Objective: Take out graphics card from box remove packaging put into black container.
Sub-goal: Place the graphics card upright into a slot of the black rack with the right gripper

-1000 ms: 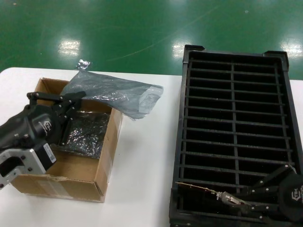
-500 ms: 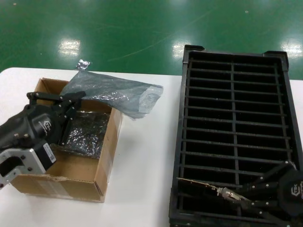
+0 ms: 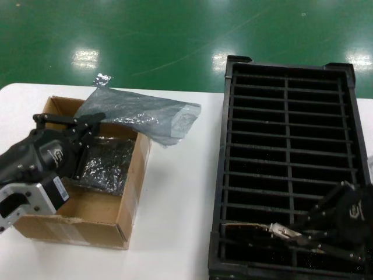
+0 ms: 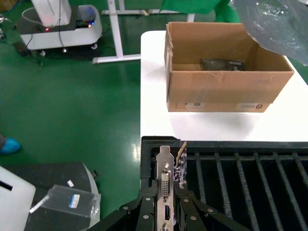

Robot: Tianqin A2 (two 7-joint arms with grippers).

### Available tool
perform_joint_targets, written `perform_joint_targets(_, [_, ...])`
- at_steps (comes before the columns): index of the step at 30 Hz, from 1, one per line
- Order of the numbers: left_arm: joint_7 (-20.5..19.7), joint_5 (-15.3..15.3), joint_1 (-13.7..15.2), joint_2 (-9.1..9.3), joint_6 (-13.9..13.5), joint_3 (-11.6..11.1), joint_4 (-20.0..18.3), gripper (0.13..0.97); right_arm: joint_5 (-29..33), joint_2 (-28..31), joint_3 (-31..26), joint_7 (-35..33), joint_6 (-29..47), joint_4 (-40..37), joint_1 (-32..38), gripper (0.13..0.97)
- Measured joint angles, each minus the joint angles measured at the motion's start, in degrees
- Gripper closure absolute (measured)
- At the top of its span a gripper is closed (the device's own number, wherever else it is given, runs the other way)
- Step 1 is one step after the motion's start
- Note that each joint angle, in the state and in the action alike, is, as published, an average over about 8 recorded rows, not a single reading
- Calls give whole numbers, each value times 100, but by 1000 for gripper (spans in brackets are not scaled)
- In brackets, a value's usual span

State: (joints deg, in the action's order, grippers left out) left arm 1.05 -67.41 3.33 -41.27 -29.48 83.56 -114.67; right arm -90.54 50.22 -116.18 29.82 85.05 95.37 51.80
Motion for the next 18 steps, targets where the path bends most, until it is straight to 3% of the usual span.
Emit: perform_joint_targets(18, [0, 0, 0, 0, 0, 0, 0, 958, -137, -195, -1990, 322, 484, -607, 1973, 910])
